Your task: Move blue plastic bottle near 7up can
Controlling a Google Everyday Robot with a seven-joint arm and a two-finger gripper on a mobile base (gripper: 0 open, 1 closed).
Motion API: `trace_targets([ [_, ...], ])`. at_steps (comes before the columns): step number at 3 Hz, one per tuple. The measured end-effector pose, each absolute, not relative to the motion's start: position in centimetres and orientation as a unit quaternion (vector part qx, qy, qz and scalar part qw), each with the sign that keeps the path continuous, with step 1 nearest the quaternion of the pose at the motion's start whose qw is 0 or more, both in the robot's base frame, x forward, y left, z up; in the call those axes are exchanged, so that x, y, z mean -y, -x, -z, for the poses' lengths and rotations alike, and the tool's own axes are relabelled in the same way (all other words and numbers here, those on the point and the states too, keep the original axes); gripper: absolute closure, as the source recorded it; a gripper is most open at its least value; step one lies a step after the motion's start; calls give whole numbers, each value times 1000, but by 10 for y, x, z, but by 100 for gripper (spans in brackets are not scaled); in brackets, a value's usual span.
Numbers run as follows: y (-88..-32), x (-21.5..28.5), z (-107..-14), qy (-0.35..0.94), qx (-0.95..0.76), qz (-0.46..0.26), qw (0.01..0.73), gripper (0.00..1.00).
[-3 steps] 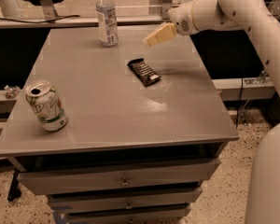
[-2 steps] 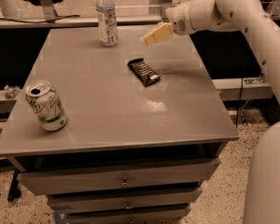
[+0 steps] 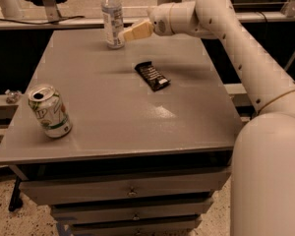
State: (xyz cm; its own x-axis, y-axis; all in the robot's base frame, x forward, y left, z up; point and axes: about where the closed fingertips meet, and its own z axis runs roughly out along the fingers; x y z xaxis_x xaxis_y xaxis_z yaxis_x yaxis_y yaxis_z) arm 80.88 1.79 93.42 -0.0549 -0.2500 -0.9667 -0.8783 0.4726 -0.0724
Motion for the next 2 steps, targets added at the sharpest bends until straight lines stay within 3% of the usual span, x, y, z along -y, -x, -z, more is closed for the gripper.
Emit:
trace_targets([
  [2,-857,-53,-923,393,-658,-274,581,0],
])
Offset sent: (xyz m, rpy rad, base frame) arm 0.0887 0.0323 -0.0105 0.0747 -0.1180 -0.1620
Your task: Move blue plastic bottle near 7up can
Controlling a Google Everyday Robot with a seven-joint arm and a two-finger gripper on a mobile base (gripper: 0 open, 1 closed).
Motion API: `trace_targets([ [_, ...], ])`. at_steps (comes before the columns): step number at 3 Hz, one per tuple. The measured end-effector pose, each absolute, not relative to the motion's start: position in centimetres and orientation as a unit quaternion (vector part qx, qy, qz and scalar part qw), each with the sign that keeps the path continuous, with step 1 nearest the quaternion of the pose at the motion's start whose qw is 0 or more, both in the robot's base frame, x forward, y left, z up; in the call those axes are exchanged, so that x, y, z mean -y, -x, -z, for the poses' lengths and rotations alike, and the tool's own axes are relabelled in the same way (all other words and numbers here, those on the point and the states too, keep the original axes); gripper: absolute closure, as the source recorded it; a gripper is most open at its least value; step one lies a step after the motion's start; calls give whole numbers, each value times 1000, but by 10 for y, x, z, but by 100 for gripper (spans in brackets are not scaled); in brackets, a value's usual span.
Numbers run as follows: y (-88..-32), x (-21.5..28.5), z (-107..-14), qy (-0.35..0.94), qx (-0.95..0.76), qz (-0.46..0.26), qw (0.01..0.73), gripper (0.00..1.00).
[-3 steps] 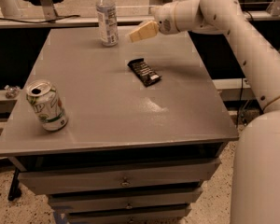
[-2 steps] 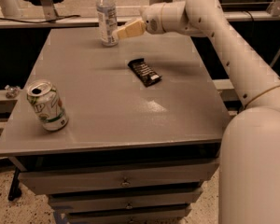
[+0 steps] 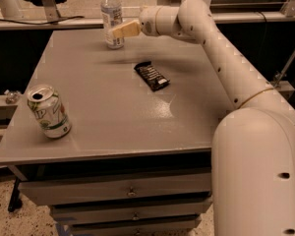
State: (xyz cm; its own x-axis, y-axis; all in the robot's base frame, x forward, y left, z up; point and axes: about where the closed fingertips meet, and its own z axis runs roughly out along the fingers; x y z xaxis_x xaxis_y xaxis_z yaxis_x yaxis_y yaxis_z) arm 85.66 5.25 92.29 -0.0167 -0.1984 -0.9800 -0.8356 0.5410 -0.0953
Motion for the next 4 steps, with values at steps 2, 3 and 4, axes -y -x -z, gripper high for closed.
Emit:
trace_targets([
  [2,-898,-65,-916,363,-661,-263,602,0],
  [3,-902,-79,-916,359,-671,-275,588,18],
  [4,-901,-84,-916,356,-680,-284,575,40],
])
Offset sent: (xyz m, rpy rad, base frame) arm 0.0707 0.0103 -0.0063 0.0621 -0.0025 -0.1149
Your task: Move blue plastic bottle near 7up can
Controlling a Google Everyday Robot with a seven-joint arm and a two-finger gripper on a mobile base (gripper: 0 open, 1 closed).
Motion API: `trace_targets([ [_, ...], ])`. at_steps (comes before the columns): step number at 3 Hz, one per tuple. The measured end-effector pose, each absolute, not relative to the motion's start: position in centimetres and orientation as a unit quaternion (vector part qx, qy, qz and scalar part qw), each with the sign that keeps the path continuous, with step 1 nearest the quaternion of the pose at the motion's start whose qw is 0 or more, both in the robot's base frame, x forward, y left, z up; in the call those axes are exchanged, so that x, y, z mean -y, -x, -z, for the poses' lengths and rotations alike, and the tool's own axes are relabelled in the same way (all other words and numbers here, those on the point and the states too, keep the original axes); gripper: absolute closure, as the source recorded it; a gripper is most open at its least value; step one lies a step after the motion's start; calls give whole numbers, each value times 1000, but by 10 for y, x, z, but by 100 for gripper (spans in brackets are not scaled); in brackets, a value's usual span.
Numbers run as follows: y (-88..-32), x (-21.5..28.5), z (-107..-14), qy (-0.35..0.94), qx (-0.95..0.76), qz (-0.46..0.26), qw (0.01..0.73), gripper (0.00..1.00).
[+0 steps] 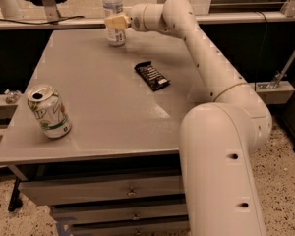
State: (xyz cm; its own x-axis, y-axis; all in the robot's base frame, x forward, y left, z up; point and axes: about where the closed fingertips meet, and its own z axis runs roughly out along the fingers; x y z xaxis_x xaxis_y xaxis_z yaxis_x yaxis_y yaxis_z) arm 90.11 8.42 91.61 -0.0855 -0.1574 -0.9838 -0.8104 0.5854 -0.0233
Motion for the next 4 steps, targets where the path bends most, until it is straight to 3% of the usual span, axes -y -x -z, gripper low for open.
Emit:
trace_targets([
  [2,-885,-81,-929,349,-683,-304,565,87],
  [3,-855,-70,-949,358,-665,-312,577,100],
  [4,-813,-56,-964,379,-644,-301,592,100],
])
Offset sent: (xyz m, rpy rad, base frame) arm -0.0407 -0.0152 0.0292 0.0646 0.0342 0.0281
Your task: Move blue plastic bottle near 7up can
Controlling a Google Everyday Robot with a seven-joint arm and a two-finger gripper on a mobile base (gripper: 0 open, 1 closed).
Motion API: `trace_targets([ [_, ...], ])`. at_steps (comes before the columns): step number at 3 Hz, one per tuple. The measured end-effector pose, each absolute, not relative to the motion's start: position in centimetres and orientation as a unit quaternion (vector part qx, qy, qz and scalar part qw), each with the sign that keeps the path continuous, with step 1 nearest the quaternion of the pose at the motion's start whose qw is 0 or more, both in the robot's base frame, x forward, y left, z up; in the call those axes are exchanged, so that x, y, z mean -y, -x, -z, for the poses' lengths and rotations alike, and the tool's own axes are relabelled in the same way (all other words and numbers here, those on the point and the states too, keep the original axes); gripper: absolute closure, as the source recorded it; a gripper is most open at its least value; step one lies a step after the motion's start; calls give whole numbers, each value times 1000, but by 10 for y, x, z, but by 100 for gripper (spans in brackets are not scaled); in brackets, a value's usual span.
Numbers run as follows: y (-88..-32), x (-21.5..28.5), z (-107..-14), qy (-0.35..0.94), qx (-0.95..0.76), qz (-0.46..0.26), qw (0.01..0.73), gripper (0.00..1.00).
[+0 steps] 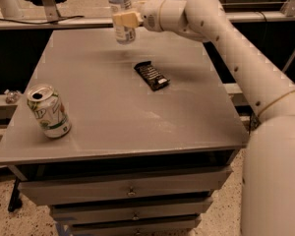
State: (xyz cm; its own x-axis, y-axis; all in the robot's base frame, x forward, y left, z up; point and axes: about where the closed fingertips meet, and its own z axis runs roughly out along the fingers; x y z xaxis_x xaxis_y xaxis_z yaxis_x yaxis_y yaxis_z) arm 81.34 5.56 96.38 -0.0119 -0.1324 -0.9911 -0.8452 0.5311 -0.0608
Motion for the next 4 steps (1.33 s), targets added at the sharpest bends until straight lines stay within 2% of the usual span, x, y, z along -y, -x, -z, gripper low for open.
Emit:
trace_targets([
  [1,-766,-51,-957,407,-633,-296,588,100],
  [2,-694,-40,-942,426,-637,-302,566,100],
  [4,-666,-51,-934,436,-634,-305,561,100],
])
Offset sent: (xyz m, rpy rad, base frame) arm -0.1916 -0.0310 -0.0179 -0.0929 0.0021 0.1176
